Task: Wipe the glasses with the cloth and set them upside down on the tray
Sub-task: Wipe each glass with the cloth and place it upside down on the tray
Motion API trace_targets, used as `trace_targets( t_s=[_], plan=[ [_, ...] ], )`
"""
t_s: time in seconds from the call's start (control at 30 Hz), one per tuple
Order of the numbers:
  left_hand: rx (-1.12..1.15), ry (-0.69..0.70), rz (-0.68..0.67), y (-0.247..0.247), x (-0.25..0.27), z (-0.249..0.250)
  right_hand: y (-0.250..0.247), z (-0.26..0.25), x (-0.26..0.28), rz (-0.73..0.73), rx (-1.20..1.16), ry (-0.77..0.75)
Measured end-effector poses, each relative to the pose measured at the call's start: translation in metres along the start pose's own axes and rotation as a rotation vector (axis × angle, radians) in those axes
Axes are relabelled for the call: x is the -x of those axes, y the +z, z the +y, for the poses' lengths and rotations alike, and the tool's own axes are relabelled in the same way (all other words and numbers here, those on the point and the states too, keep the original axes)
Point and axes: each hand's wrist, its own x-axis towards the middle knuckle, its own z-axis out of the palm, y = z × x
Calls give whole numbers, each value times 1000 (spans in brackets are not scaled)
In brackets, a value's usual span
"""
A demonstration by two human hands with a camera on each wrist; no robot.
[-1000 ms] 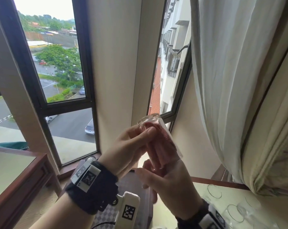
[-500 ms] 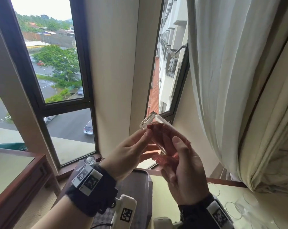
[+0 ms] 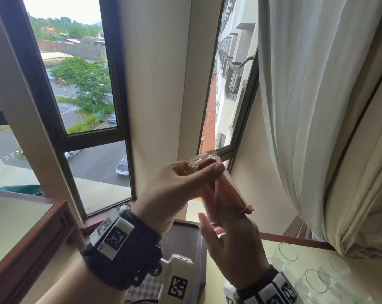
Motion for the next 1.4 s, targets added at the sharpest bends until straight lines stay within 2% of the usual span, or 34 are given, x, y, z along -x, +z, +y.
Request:
trace_targets(
  t_s=[0.1,0.2,0.23,0.3,0.4,0.47,0.53,0.6,0.67,0.8,0.83,0.87,0.9,0.97,1.03,1.07,1.1,1.13,1.17,1.23,1.33,1.4],
  plan=[
    [140,37,-199,-11,-2,-9,-9,-16,-5,-59,-353,154],
    [258,81,-475,-25,-2,-11,-17,-31,-8,-124,-892,383],
    [254,103,-519,-29,-3,-14,-16,-32,-8,-134,-1062,428],
    [225,110,-469,-34,-6,-22,-10,-32,-7,-148,-1184,434],
    [119,14,-164,-31,-14,-31,8,-30,-6,-186,-964,409],
    [11,-69,30,-27,-18,-33,22,-23,-4,-200,-539,404],
    [-86,-108,124,-26,-21,-35,33,-18,-4,-289,-40,289],
    [-107,-107,124,-28,-22,-35,33,-14,-7,-286,18,264],
    [10,-79,23,-33,-19,-36,24,-16,-11,-243,-281,305],
    [461,25,-309,-44,-10,-41,5,-40,-16,-306,-1180,354],
    [501,39,-349,-46,-10,-41,4,-43,-17,-319,-1296,361],
    [486,53,-356,-45,-11,-39,6,-44,-17,-305,-1317,377],
    [430,55,-319,-44,-13,-38,10,-42,-18,-273,-1261,412],
    [238,27,-129,-39,-18,-34,19,-32,-17,-211,-961,442],
    [7,-13,56,-34,-22,-33,30,-14,-13,-159,-419,296],
    [-102,-21,125,-33,-24,-35,36,-6,-10,-176,-155,225],
    [-188,-23,174,-31,-25,-37,39,-1,-9,-205,25,200],
    [-230,-14,199,-29,-25,-36,41,-1,-8,-220,69,223],
    [-225,-5,184,-28,-25,-37,42,-3,-8,-230,22,255],
    [-77,-6,64,-29,-22,-37,36,-10,-10,-208,-275,318],
    [299,-14,-98,-35,-12,-39,13,-33,-16,-222,-934,401],
    [466,22,-234,-40,-7,-41,1,-43,-22,-322,-1386,463]
  ],
)
